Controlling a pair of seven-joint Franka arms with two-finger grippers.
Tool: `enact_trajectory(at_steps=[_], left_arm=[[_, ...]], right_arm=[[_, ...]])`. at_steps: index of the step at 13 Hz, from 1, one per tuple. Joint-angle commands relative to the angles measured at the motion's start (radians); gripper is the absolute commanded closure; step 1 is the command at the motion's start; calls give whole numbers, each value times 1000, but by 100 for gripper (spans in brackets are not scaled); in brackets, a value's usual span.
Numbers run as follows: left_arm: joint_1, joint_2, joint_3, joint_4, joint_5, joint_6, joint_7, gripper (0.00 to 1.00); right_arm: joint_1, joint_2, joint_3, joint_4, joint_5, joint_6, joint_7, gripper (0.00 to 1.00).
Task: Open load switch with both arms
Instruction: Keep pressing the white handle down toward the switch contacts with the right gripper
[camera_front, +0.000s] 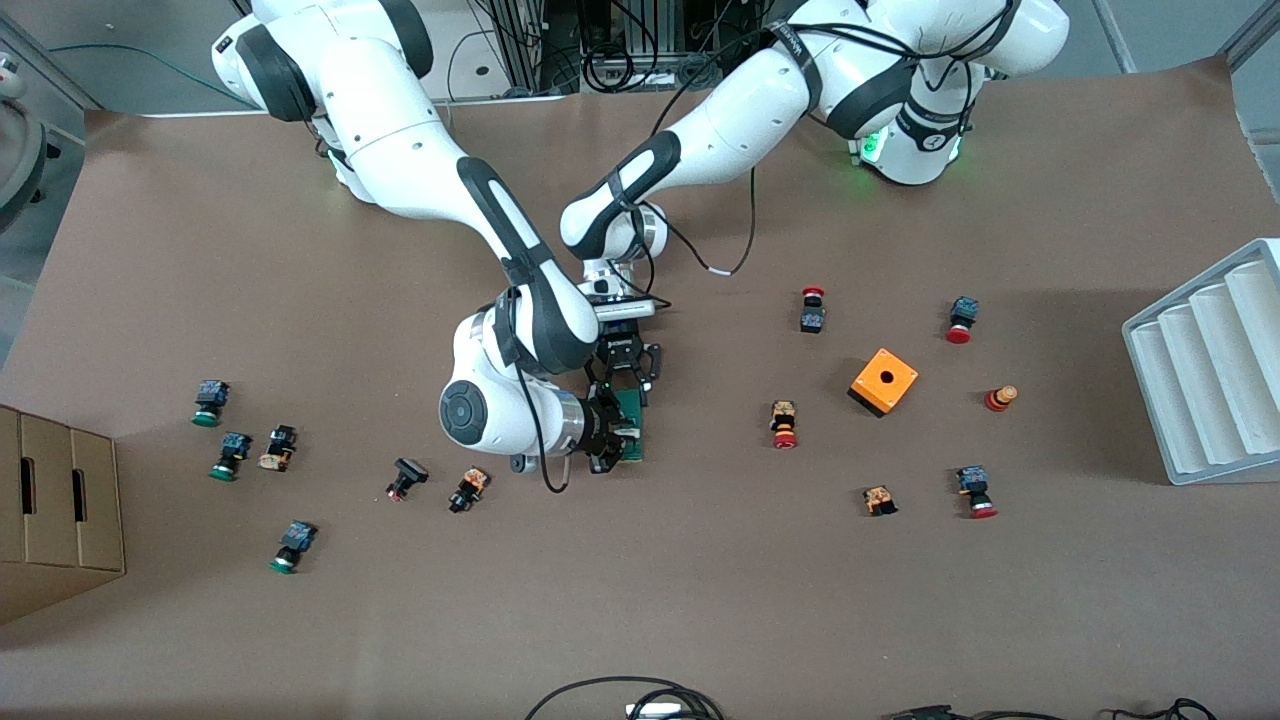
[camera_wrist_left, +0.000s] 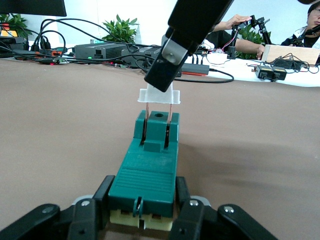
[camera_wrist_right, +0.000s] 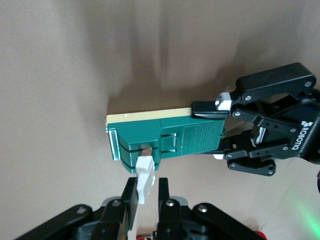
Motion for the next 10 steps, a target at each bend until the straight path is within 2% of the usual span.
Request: enact_trajectory(at_steps=[1,4,10], left_arm=[[-3,22,-12,9,-23,4,-1,45],[-3,23,-12,9,-23,4,-1,45],[-2,25,-12,8,-23,4,1,45]], right_arm=[[11,-39,7,-45,-20,-11,-5,77],[11,-67,7,-92,-28,-5,-35,79],[27,-73,7,-114,-29,7,-43,79]])
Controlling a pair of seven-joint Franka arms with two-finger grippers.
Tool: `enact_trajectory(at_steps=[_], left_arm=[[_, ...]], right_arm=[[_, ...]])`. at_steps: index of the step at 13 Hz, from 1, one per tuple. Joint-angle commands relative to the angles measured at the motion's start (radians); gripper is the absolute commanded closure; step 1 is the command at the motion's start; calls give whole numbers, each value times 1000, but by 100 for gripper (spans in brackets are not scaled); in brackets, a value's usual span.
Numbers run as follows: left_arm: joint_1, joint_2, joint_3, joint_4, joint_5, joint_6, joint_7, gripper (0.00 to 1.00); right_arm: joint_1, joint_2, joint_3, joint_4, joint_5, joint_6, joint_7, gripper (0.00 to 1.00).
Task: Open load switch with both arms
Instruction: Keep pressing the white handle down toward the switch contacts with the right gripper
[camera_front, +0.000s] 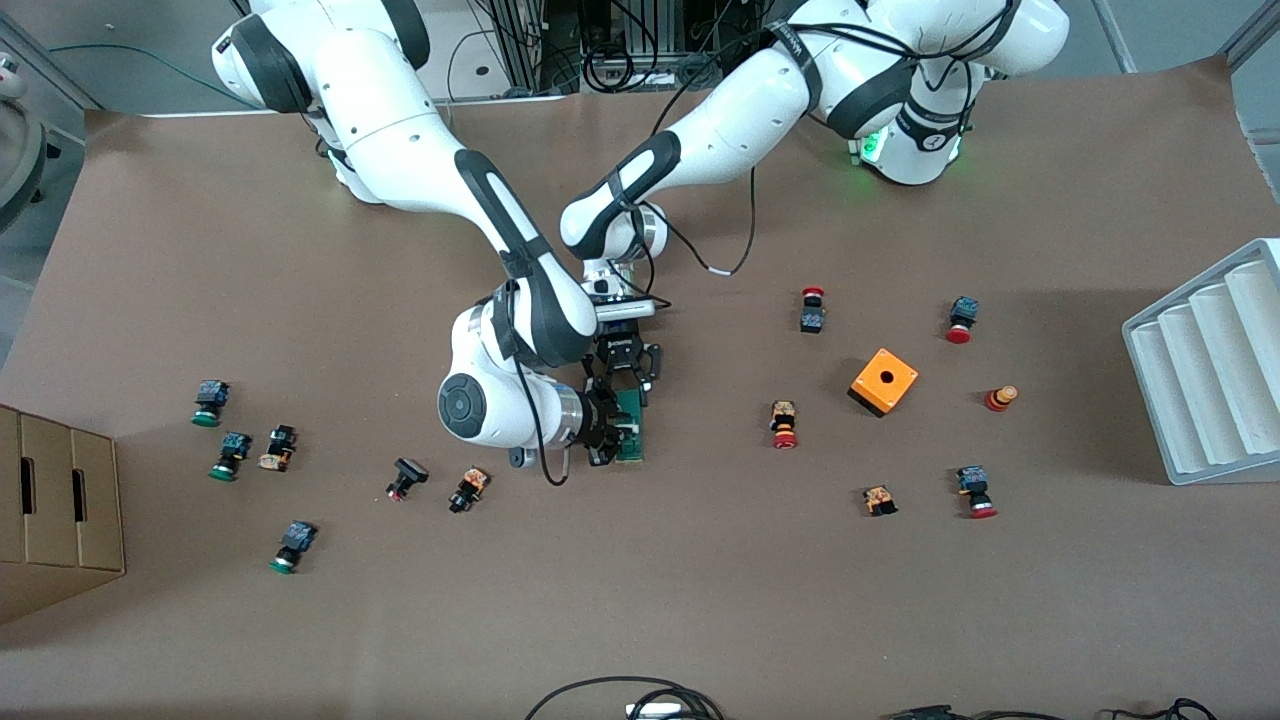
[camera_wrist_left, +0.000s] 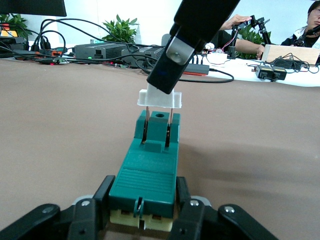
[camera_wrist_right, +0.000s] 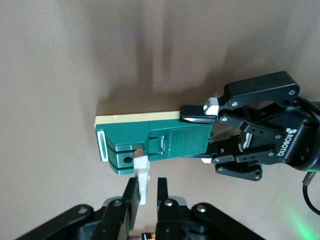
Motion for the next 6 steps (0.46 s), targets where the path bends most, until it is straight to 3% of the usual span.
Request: enact_trajectory(at_steps=[1,6], left_arm=[[-2,25,-12,8,-22,4,0,45],[0,28,-12,8,-22,6,0,44]], right_arm=[[20,-40,7,-66,-30,11,-8,79],[32,-40,7,-89,-36,33,-15,79]])
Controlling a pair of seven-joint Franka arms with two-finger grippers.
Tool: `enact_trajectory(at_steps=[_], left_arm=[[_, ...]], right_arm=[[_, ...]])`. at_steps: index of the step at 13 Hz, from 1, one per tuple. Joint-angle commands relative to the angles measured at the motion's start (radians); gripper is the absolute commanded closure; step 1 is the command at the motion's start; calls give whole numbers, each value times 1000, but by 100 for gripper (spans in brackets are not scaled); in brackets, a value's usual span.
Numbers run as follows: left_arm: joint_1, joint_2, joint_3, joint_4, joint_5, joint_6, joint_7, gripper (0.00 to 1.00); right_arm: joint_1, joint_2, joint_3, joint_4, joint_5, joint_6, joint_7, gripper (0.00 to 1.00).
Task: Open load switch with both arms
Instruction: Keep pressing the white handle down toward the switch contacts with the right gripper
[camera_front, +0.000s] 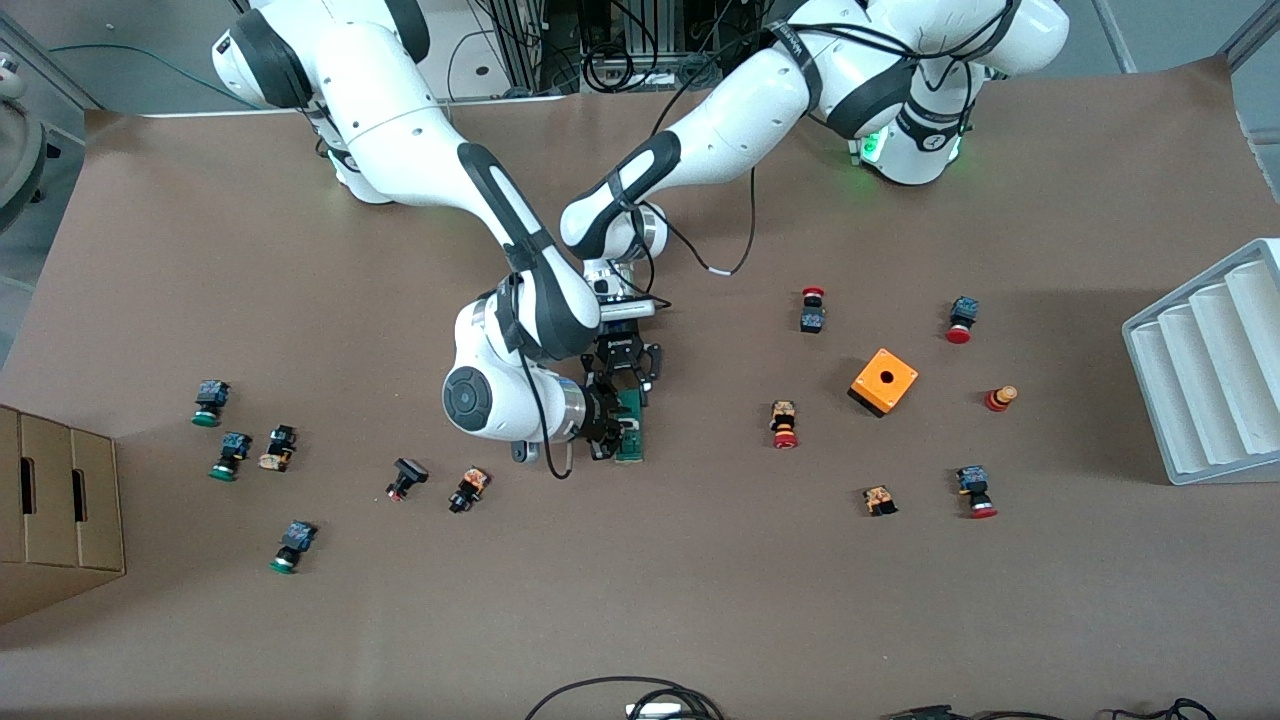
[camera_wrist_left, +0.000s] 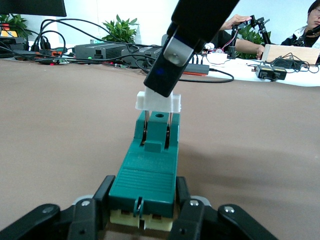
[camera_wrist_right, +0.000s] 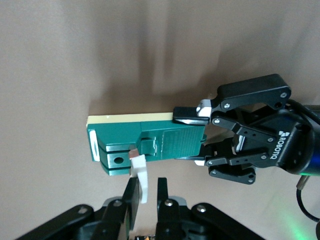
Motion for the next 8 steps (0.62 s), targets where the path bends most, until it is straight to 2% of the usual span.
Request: enact_trajectory(at_steps=[1,8], left_arm=[[0,29,-12,9,-22,4,-2,44],[0,31,-12,9,-22,6,0,44]], right_arm=[[24,-27,7,-73,-19,35,-16,79],[59,-38,7,-129,-19,104,-36,79]])
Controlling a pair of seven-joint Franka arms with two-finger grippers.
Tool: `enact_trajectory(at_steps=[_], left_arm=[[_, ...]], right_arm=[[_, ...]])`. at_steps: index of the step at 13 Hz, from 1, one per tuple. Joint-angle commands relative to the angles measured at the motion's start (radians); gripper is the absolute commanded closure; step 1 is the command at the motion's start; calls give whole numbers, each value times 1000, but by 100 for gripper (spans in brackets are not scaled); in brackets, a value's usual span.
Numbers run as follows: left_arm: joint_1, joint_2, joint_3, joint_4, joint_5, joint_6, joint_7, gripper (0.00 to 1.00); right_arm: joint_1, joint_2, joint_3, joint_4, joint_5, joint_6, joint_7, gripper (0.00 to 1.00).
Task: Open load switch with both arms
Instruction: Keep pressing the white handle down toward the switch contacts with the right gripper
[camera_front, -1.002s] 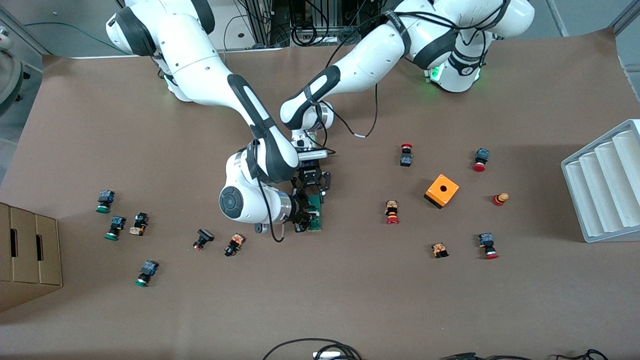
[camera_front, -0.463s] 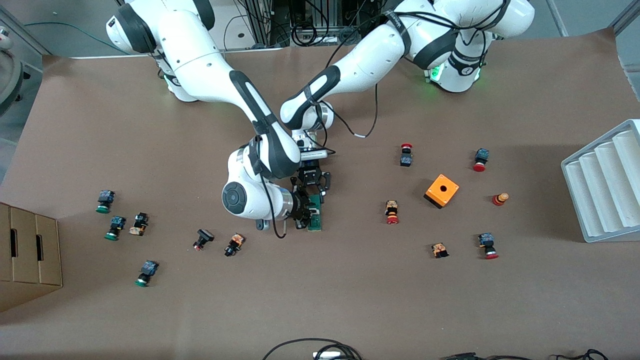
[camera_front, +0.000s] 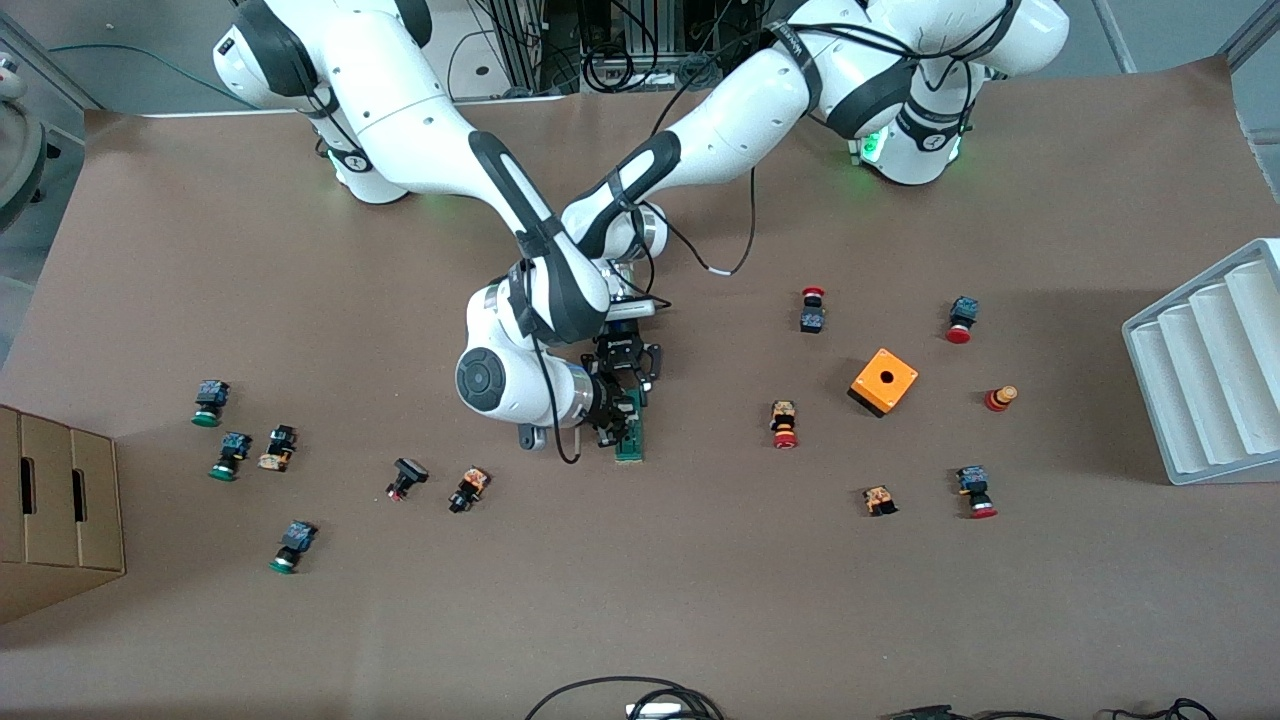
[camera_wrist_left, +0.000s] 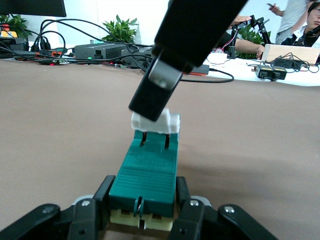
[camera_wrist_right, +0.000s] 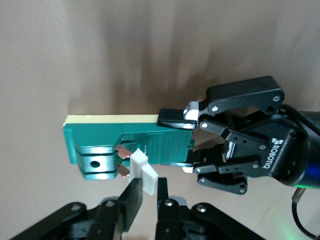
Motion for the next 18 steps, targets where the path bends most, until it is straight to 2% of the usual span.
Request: enact_trajectory(at_steps=[1,6,10,16,18], left_arm=[[0,31,-12,9,-22,6,-2,44],[0,32,-12,11,-22,11,0,44],[1,32,-12,11,-22,12,0,44],[1,37,-12,12,-21,17,1,44],[1,40,-12,12,-21,17,1,44]], right_arm=[[12,-13,6,-50,-19,35,-21,79],[14,-13,6,-63,-22,53,-26,80],[19,-15,6,-64,-23,58,-36,91],[17,-27,3,-60,-23,60,-52,89],[20,-25,2,-57,-42,60,-53,86]])
